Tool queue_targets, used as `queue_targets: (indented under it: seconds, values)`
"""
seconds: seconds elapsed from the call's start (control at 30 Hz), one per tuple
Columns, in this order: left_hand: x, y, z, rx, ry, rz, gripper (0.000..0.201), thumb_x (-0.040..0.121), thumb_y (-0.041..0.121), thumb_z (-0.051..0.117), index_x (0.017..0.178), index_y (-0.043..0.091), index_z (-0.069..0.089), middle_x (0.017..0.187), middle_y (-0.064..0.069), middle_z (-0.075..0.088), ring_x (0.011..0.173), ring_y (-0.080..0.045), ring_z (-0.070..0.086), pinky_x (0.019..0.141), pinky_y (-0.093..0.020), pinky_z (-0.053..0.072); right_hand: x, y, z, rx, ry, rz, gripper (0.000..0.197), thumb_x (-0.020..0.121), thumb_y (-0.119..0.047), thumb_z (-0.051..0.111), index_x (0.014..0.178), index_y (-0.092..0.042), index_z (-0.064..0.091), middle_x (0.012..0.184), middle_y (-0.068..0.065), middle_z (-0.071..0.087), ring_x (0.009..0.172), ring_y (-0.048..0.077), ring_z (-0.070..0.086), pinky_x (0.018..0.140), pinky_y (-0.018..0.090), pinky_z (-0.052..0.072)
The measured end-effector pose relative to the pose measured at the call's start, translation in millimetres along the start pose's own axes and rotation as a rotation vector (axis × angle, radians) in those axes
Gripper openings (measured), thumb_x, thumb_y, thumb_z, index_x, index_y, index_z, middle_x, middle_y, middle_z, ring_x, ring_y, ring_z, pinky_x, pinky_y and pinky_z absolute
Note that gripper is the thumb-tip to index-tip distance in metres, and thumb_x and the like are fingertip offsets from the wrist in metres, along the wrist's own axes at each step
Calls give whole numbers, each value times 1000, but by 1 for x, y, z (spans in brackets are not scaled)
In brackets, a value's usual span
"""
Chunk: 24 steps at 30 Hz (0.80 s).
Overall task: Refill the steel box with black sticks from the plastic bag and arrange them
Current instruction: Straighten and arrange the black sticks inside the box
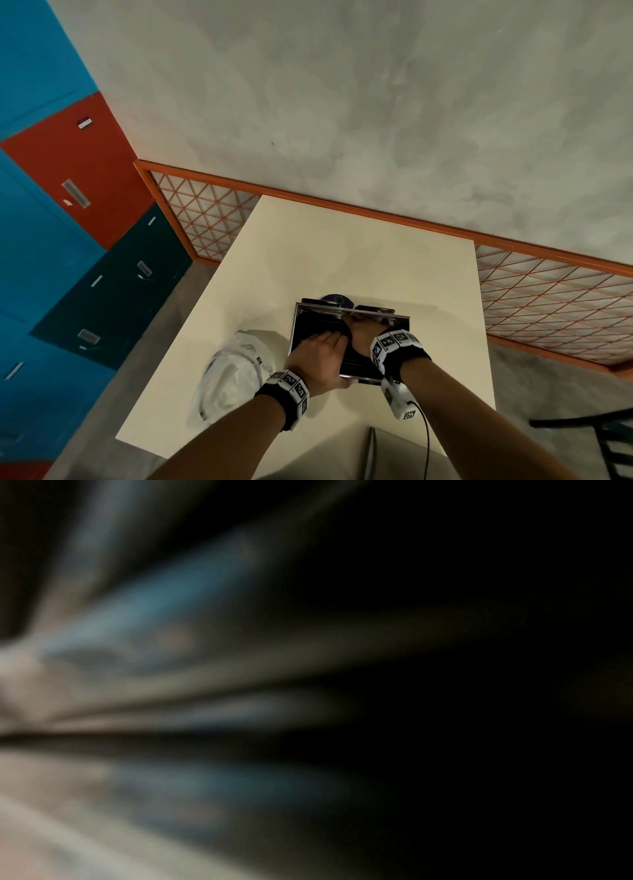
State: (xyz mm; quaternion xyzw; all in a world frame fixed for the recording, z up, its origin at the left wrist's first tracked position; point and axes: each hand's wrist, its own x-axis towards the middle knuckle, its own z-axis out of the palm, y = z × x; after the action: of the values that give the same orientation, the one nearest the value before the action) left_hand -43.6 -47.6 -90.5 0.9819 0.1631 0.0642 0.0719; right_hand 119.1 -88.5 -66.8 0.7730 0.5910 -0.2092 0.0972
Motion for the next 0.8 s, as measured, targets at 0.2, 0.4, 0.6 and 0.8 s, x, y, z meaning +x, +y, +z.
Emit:
queue_targets:
  seconds: [0.2,0.4,0.6,0.8]
  values:
    - [2,-2,-2,4,-43,-3,61,71,73,59,98,18,59,90,3,66,80,-16,64,65,-29,53,-6,-3,-15,-1,36,-34,43,89,-20,44,132,-25,47,107,8,67,98,32,66,85,43,54]
    - [2,-3,-2,1,-56,2,59,68,72,65,97,21,60,88,6,68,76,-14,67,61,-25,52,-10,-8,-16,-46,98,-7,38,88,-19,43,125,-22,52,105,7,69,99,32,66,87,46,52]
    - [0,-3,8,-31,-29,5,54,75,68,62,96,18,62,85,3,69,72,-17,67,59,-28,54,-7,-15,-16,-42,5,11,37,94,-12,41,130,-10,47,119,15,63,108,37,63,92,45,51]
    - [-5,0,6,-13,27,30,53,72,65,62,95,19,60,87,3,64,76,-16,63,64,-28,53,-16,-11,-22,-25,-5,-48,33,90,-16,45,122,-14,51,112,14,65,100,34,65,79,38,50]
